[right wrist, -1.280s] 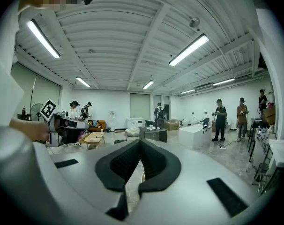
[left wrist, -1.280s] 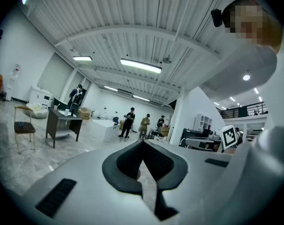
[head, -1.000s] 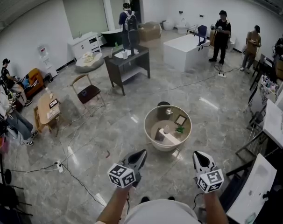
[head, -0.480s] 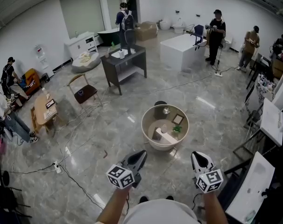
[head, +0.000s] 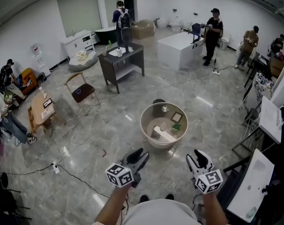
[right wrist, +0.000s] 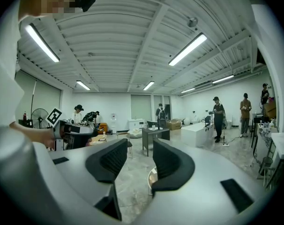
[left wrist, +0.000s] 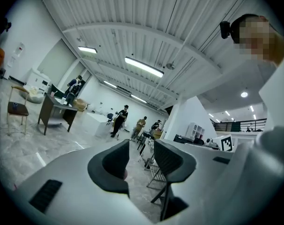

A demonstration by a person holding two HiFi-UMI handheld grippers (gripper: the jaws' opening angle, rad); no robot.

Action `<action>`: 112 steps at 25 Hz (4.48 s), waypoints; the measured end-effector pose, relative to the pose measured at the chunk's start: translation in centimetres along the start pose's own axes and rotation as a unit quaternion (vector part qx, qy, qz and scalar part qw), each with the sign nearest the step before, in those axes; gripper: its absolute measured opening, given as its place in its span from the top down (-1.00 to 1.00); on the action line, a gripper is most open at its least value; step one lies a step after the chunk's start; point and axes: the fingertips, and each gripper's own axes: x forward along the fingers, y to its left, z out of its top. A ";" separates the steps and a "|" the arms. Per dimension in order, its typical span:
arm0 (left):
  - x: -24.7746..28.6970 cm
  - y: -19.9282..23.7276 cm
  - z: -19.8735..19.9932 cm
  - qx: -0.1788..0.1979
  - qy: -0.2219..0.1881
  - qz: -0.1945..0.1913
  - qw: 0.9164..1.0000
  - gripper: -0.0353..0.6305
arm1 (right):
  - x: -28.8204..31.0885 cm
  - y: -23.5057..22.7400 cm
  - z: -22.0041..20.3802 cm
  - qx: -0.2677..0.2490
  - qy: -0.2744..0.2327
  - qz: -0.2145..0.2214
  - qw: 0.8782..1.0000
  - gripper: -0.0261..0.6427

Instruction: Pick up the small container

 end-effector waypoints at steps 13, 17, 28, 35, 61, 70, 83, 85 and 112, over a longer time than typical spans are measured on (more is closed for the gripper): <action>-1.8 1.8 -0.8 -0.005 0.038 -0.022 0.999 -0.23 | 0.7 2.2 -0.7 0.023 0.007 -0.028 0.999 -0.04; -2.1 2.2 -1.5 0.005 0.054 -0.034 0.998 -0.30 | 0.9 3.1 -1.2 0.024 0.009 -0.035 0.999 -0.04; -3.2 3.9 -2.5 -0.004 0.075 -0.042 0.996 -0.38 | 0.8 5.0 -2.7 0.035 0.020 -0.057 0.998 -0.04; -2.7 4.7 -3.0 -0.022 0.080 -0.039 0.996 -0.38 | 1.3 4.6 -3.3 0.040 0.031 -0.059 0.997 -0.04; 16.3 10.3 -3.2 -0.038 0.109 -0.001 0.993 -0.41 | 14.6 -14.0 -5.6 0.054 0.066 0.008 0.996 -0.04; 21.8 11.7 -3.6 -0.044 0.110 0.018 0.993 -0.41 | 17.8 -19.4 -6.6 0.062 0.074 0.029 0.995 -0.04; 26.4 15.4 -2.5 -0.049 0.120 0.025 0.991 -0.40 | 22.0 -22.7 -7.3 0.071 0.090 0.033 0.993 -0.04; 27.2 16.3 -2.3 -0.051 0.121 0.022 0.991 -0.40 | 23.0 -23.2 -7.6 0.072 0.095 0.030 0.992 -0.04; 40.4 37.8 -3.8 -0.064 0.253 -0.064 0.963 -0.38 | 46.3 -28.3 -14.9 0.099 0.177 -0.022 0.979 -0.05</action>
